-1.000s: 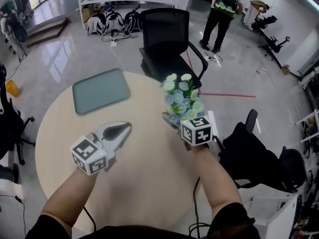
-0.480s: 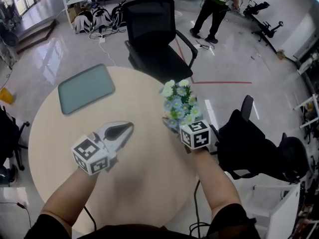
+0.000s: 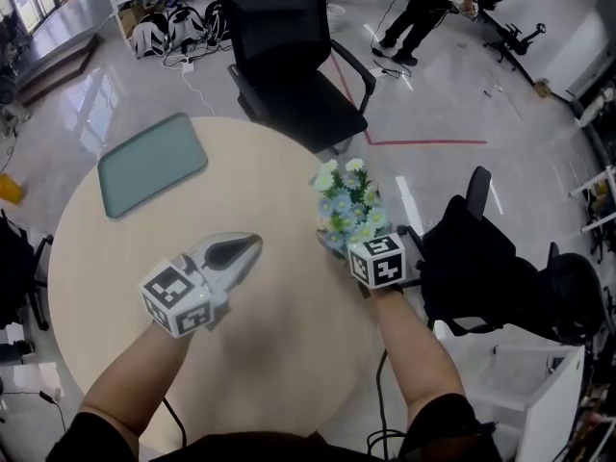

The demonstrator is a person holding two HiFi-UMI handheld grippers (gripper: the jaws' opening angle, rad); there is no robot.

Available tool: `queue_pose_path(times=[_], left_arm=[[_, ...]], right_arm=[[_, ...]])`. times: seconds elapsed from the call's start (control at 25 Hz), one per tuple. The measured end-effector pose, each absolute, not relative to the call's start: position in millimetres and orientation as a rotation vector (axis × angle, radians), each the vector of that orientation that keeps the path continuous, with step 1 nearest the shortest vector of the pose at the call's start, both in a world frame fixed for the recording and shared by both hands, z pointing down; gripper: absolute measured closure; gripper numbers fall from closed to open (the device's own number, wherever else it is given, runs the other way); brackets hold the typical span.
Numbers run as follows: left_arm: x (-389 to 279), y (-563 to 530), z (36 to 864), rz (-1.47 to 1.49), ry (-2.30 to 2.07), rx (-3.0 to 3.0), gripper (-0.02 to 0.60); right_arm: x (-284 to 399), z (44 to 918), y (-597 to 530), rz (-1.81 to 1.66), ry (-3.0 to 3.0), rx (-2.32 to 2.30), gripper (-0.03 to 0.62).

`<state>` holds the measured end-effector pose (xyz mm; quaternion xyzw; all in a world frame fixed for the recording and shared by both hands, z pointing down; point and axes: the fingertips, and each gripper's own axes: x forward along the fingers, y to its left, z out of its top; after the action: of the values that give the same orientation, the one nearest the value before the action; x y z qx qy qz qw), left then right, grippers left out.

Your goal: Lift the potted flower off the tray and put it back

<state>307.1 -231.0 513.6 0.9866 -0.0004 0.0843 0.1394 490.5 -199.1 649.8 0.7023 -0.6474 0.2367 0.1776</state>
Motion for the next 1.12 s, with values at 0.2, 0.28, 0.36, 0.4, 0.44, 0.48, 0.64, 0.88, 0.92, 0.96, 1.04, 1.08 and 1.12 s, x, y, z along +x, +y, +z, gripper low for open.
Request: queue_pose_path(times=[0.2,0.28,0.36,0.4,0.44,0.48,0.64,0.88,0.92,0.96,1.04,1.08,1.12], left_arm=[[314,-226,524,0.263,0.015,2.841,0.585],[317,-224,528,0.265,0.018,2.836,0.585],[319,-222,530,0.265,0.023,2.834,0.585],[320,-221,531,0.265,0.026,2.833,0.585],[321,-220,532,0.265,0.029,2.832,0.584],[323,-219,533,0.264,0.031,2.832,0.584],[324,-218,539,0.27,0.03,2.822,0.586],[318,-214,537,0.275,0.023,2.812,0.585],[317,-214,536,0.273,0.02,2.812,0.584],[315,-214,534,0.271,0.017,2.814,0.584],[310,-216,529,0.265,0.008,2.818,0.586],[307,-217,526,0.262,0.003,2.821,0.585],[304,-218,524,0.259,-0.004,2.824,0.584]], right_arm=[[495,673,-192,0.716,-1.81,1.986,0.04],[496,682,-190,0.73,-1.803,1.987,0.04],[498,688,-188,0.737,-1.797,1.988,0.04],[498,690,-187,0.737,-1.797,1.988,0.04],[499,691,-187,0.734,-1.797,1.987,0.04],[500,692,-187,0.729,-1.797,1.984,0.04],[499,698,-189,0.656,-1.777,1.955,0.039],[496,704,-187,0.624,-1.776,1.97,0.033],[496,707,-186,0.639,-1.774,1.963,0.026],[496,709,-185,0.653,-1.775,1.961,0.015],[497,708,-183,0.671,-1.78,1.974,-0.006],[497,706,-181,0.677,-1.782,1.985,-0.006],[496,704,-178,0.683,-1.785,1.996,-0.006]])
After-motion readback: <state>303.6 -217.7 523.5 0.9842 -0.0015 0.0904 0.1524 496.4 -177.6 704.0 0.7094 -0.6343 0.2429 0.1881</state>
